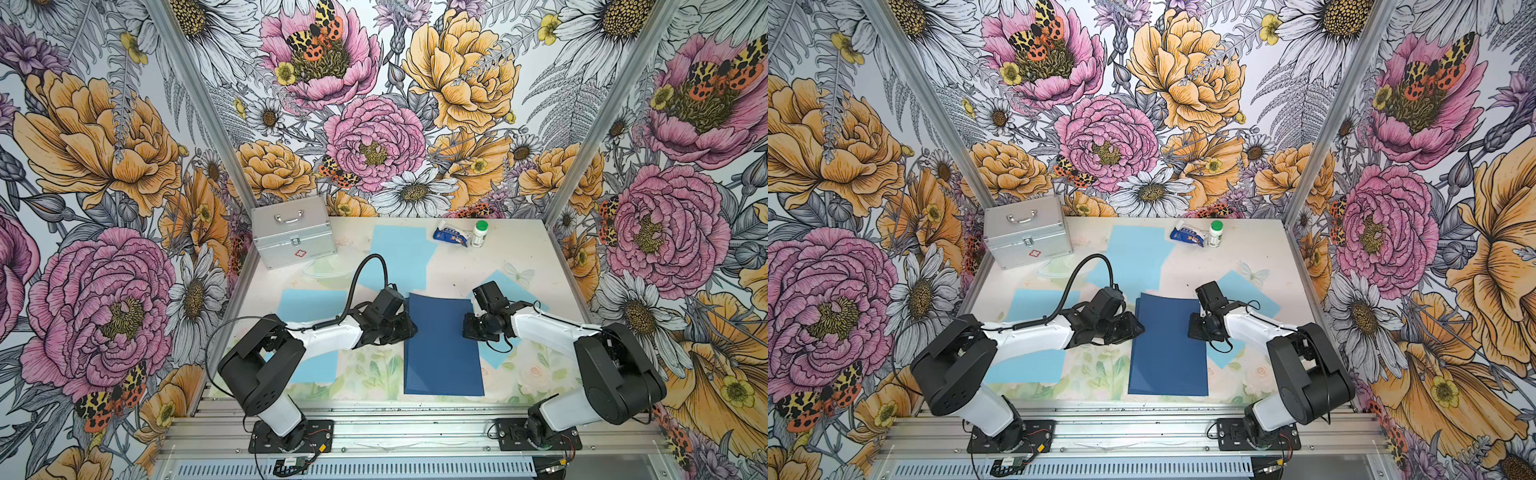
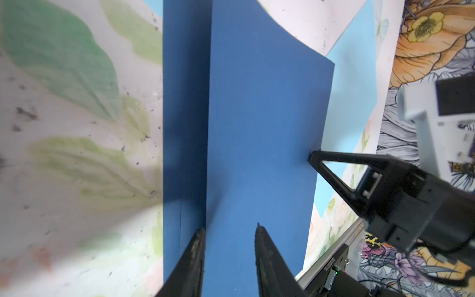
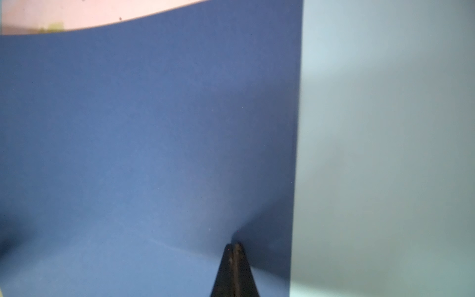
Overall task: Sort the scattered colored papers by color
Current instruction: Place the colored paper, then pick up the colored paper from the center of the board.
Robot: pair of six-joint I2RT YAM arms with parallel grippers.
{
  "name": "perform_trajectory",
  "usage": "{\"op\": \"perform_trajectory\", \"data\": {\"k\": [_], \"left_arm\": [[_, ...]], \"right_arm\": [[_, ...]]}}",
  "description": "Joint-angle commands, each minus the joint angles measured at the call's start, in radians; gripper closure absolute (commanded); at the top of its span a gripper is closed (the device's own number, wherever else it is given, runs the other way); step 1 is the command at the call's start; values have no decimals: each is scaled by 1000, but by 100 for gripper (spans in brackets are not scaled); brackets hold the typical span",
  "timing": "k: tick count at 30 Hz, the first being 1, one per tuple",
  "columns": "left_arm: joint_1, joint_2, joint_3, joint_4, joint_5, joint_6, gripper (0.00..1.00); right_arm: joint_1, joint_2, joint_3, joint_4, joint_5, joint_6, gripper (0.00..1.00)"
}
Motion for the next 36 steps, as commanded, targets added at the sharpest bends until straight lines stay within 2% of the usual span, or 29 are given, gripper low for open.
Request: {"op": "perform_trajectory", "data": {"k": [1,3,6,8,9,11,13,16,22,25,28,36], "left_arm": [[-2,-84,45,-118,-78,49,58],[11,-126,61,-181,-105,74,52],[43,-183,64,-233,-151,111,33],[71,-196,81,-234,-153,149,14],[81,-189,99,-235,-149,170,3],[90,-144,171,-234,-133,224,2],[90,-72,269,-234,-110,282,2],[90,73,435,-234,-69,344,2],[70,446,829,-238,139,453,2],[51,618,1021,-250,257,484,2],[29,753,1179,-261,315,505,2],[-24,1001,1490,-321,298,484,2]], "right_arm": [[14,41,2,13,23,19,100],[14,39,5,11,17,23,100],[15,14,24,9,-20,37,100],[15,-34,59,-13,-22,39,100],[14,-66,80,-33,-9,36,97],[3,-134,133,-86,48,31,70],[-29,-185,169,-138,112,24,51],[-113,-236,187,-205,173,10,35],[-374,-288,104,-252,106,-17,3],[-501,-280,65,-251,34,-20,1],[-591,-240,48,-246,-26,-21,1],[-664,-152,35,-212,-75,-2,1]]}}
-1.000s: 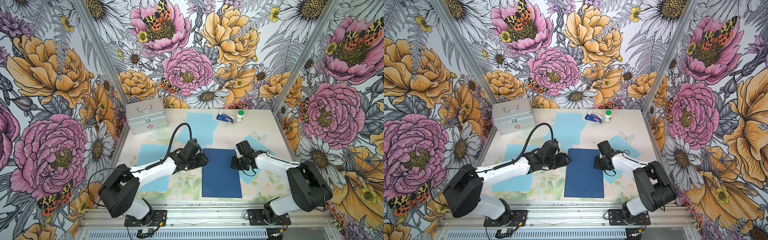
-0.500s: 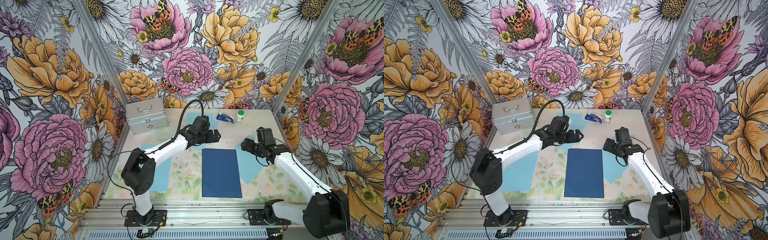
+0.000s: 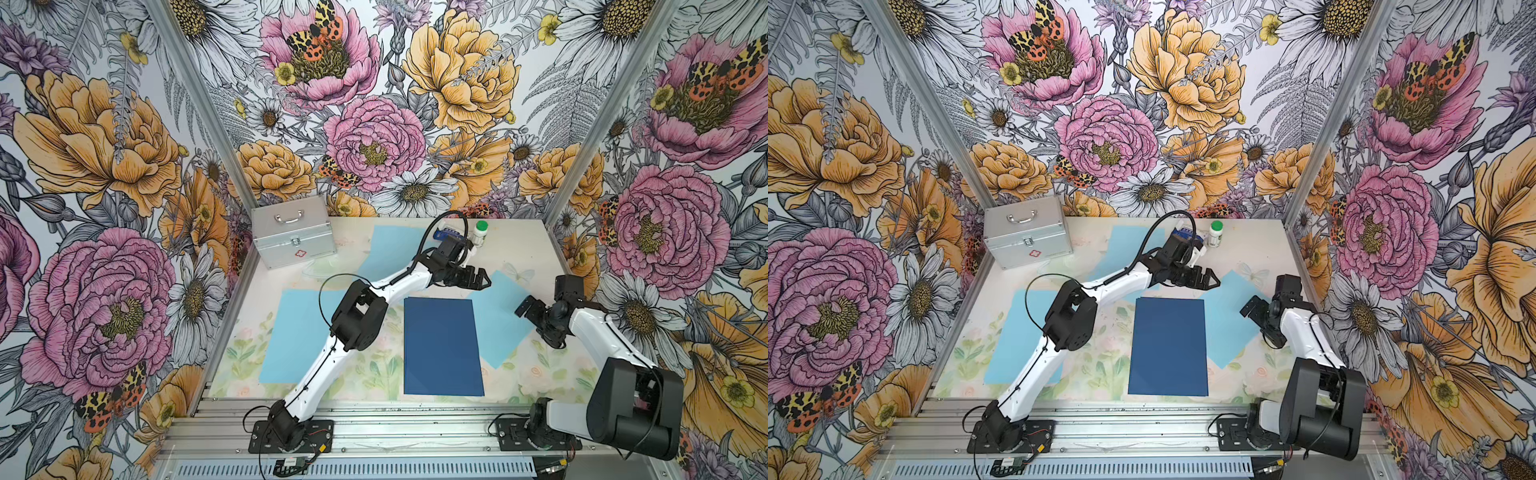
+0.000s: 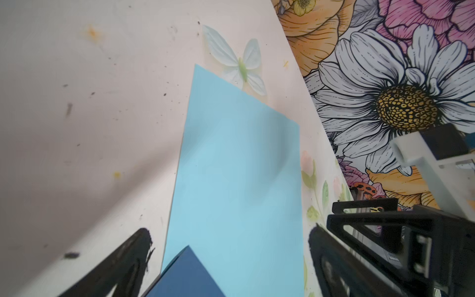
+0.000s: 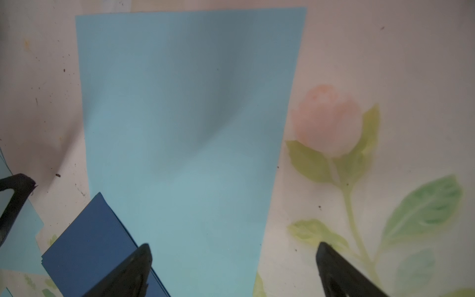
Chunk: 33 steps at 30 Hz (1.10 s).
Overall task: Sort the scattered colored papers by color
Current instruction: Pick up the colored paper from the center of the board.
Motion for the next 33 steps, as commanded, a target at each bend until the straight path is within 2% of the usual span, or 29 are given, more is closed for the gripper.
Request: {"op": "perform_trajectory", "data": {"k": [1,9,19,33], "left_arm": [[-7,65,113,-37,25,-4,2],[4,180,226,-38,26,-83,2],[8,227,245,-37,47,-166,2],[-3,274,286,-36,148,-249,2]], "right_arm": [[-17,48,-17,41,-56,4,1],[-30,151,-38,160,-147,41,1],[-30,274,-59,306,-251,128,0],[-23,385,-25,445,-373,177,1]]}}
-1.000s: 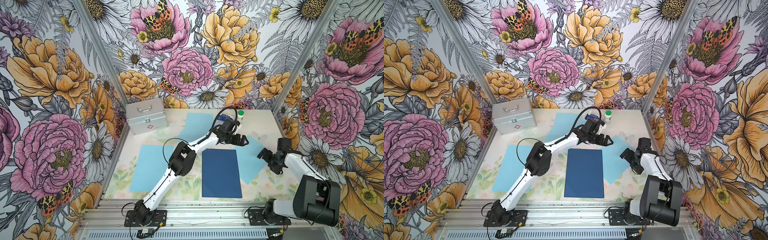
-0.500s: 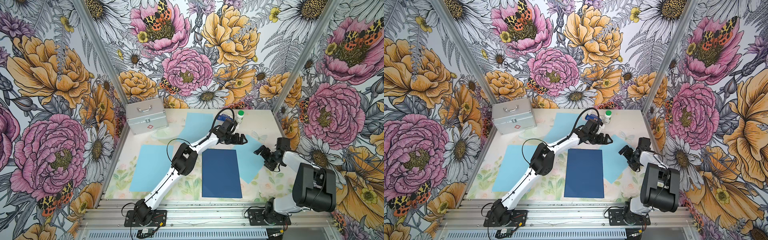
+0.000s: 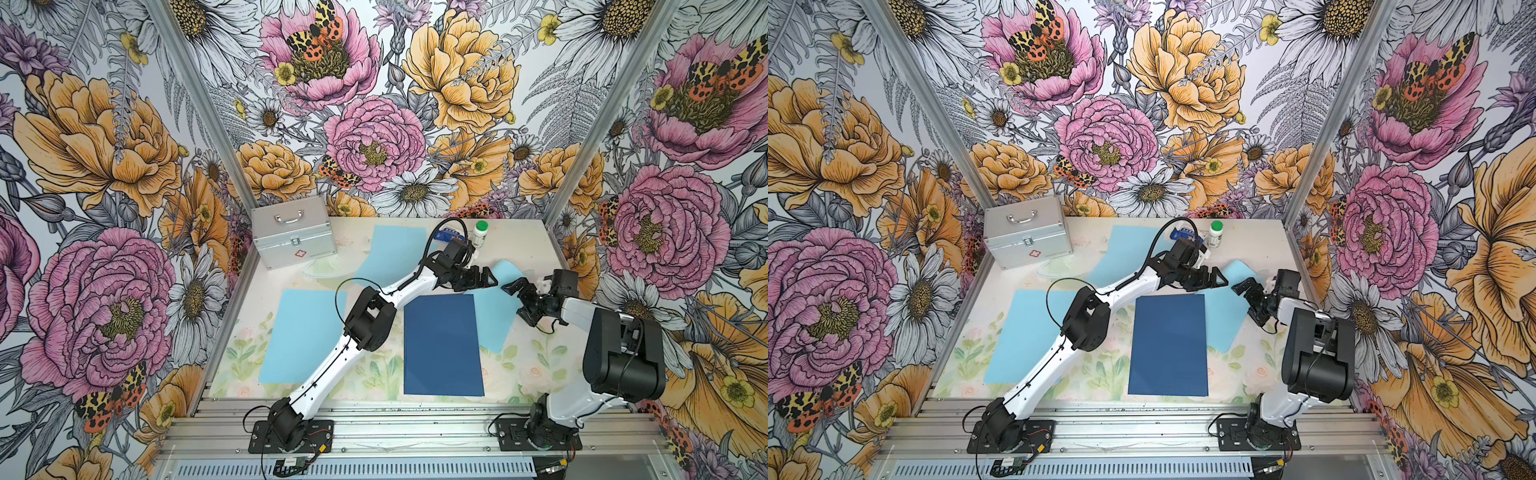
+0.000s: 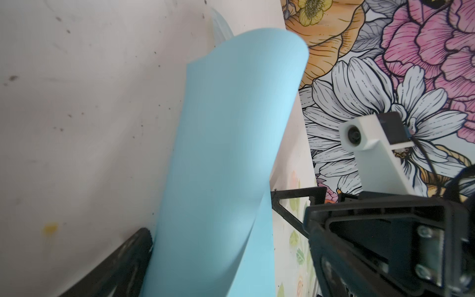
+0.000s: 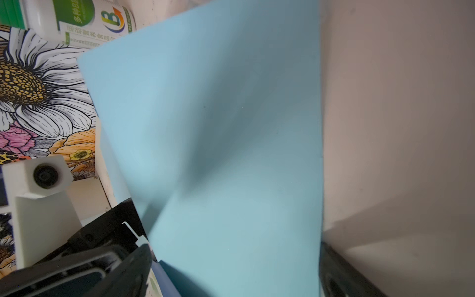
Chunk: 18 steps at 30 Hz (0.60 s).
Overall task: Sort the scattered colored papers by color
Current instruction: Pick up the colored paper from the center of the board.
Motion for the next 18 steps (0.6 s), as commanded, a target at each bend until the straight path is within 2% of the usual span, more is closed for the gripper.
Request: {"op": "perform_trajectory", "data": {"k": [1,4,11,14,18], "left_arm": [[-7,57,32,-26,53,-26,2],[-7,59,52,-26,74,-13,4],[1,37,64,-22,28,22,29],[8,36,78,14,25,4,44],[16,28,79,85,24,-28,55]], "right_arm": [[9,77,-31,-60,12,19,0],[4,71,-21,-57,12,17,1],[-11,35,-6,-56,-2,18,2],[-27,5,-8,-57,-11,13,2],[-56,-32,-14,-57,-34,12,2]]}}
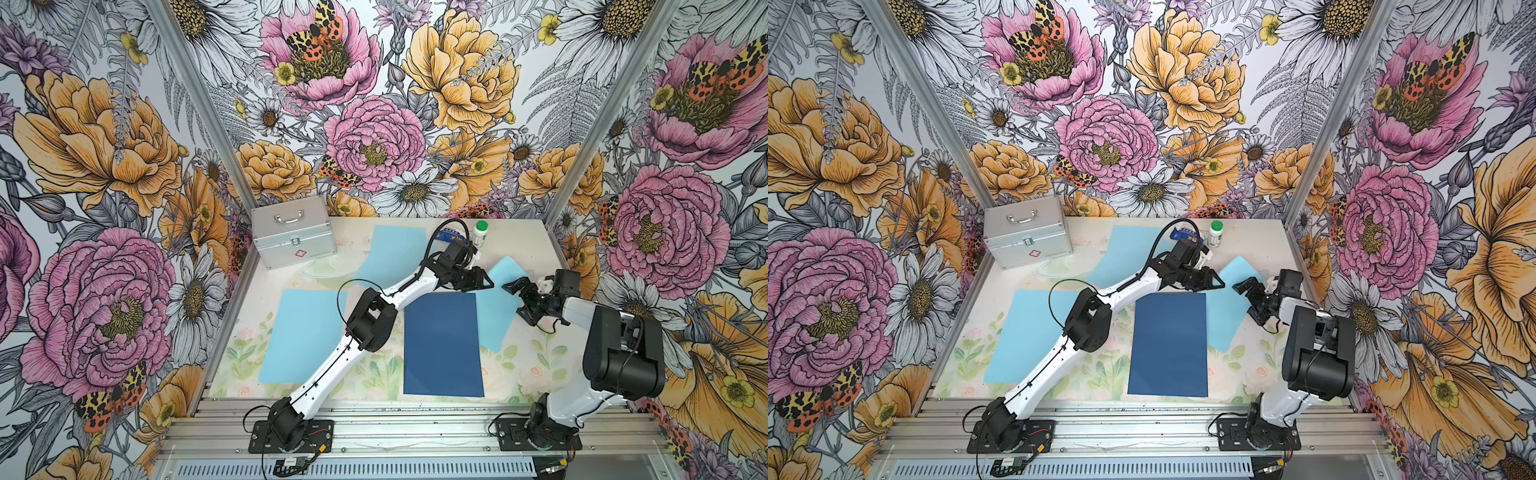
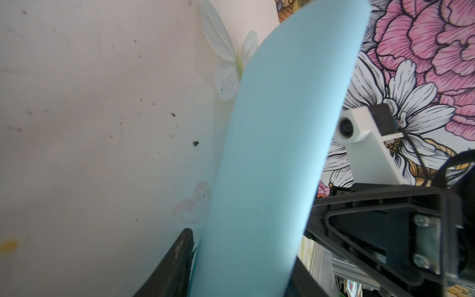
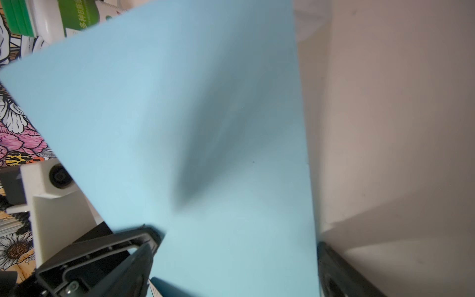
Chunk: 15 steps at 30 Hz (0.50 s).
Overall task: Sort the scattered colored papers by color
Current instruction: Pick up the colored paper from the center of the board.
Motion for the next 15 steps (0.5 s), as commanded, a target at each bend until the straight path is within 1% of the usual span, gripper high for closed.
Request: {"op": "perform_trajectory", "data": {"k": [1,6,10,12,15], "left_arm": [[13,-7,35,89,-17,-17,57],[15,-21,20,178,-51,-38,63],[22,-28,-14,290,-52,-94,67],[25,-42,-46,344,-52,-115,67],[31,-57,-52,381,-38,-119,67]], "right_arm": [[-28,-44,-19,-52,-2,4,2],[-72,-127,-27,-67,13,-5,2],[-101,-202,-19,-107,42,-24,2],[-112,-242,-17,-127,62,-40,2],[-122,-293,-7,-143,77,-68,2]]}}
